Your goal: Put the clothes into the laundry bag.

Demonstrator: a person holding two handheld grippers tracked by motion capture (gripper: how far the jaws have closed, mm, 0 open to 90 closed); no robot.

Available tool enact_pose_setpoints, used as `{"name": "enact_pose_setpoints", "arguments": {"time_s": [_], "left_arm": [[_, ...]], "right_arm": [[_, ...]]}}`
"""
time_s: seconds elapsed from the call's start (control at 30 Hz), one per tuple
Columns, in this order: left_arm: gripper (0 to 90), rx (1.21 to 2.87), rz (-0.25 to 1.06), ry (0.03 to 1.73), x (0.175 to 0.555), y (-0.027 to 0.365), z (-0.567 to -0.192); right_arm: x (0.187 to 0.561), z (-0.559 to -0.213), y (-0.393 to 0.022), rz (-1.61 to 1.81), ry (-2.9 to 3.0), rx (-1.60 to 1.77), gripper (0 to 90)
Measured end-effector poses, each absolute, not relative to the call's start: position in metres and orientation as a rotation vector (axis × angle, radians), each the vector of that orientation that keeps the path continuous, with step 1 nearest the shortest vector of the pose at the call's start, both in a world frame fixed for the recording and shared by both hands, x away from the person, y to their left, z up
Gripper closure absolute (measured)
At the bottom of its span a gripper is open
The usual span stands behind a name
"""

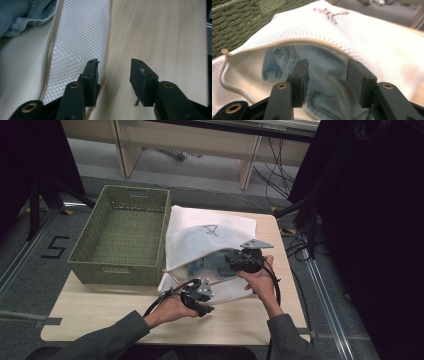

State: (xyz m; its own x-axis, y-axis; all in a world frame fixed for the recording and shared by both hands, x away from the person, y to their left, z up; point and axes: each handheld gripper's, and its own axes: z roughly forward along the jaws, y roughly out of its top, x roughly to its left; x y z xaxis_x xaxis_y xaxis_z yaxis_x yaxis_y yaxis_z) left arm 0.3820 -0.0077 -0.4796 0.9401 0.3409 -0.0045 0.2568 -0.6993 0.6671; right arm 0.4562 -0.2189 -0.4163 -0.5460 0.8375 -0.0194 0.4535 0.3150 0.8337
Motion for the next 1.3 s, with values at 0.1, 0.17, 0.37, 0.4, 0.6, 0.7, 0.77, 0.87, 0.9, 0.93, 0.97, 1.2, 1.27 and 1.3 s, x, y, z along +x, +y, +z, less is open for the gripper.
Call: {"name": "enact_pose_setpoints", "arguments": {"time_s": [0.1, 0.17, 0.37, 0.4, 0.6, 0.7, 0.77, 0.87, 0.9, 0.93, 0.97, 1.2, 1.27, 1.3], "left_arm": [[50.4, 2.362, 0.150, 0.435, 0.376, 0.002, -0.473], [48.0, 2.363, 0.149, 0.437, 0.373, 0.009, -0.469], [41.6, 2.360, 0.173, 0.460, 0.369, 0.036, -0.455], [40.8, 2.353, 0.180, 0.467, 0.368, 0.040, -0.453], [39.7, 2.284, 0.204, 0.569, 0.367, 0.064, -0.448], [39.7, 2.300, 0.214, 0.564, 0.368, 0.068, -0.450], [39.7, 2.302, 0.203, 0.581, 0.366, 0.067, -0.452], [39.7, 2.321, 0.205, 0.559, 0.366, 0.065, -0.455], [39.5, 2.355, 0.200, 0.540, 0.368, 0.067, -0.454], [39.3, 2.369, 0.200, 0.533, 0.368, 0.069, -0.455], [39.0, 2.373, 0.208, 0.524, 0.369, 0.069, -0.455], [37.2, 2.376, 0.198, 0.539, 0.371, 0.069, -0.455], [36.3, 2.373, 0.192, 0.559, 0.371, 0.069, -0.455], [35.9, 2.365, 0.186, 0.570, 0.370, 0.070, -0.456]], "right_arm": [[0.456, -0.415, -0.219, 1.096, 2.112, 1.140, 51.0], [0.458, -0.415, -0.219, 1.077, 2.107, 1.101, 50.1], [0.471, -0.416, -0.211, 0.986, 2.111, 0.999, 63.6], [0.473, -0.414, -0.209, 0.986, 2.127, 0.983, 72.3], [0.465, -0.418, -0.195, 0.895, 2.249, 0.907, 86.4], [0.457, -0.445, -0.191, 0.780, 2.373, 0.942, 87.1], [0.459, -0.472, -0.190, 0.707, 2.462, 0.982, 87.1], [0.459, -0.492, -0.183, 0.603, 2.501, 0.978, 87.0], [0.461, -0.491, -0.182, 0.606, 2.497, 0.970, 86.9], [0.461, -0.489, -0.183, 0.620, 2.493, 0.975, 86.7], [0.461, -0.487, -0.184, 0.628, 2.493, 0.984, 85.7], [0.446, -0.462, -0.186, 0.827, 2.375, 0.932, 68.5], [0.439, -0.454, -0.182, 0.860, 2.342, 0.864, 67.9], [0.437, -0.451, -0.181, 0.878, 2.334, 0.858, 68.0]]}}
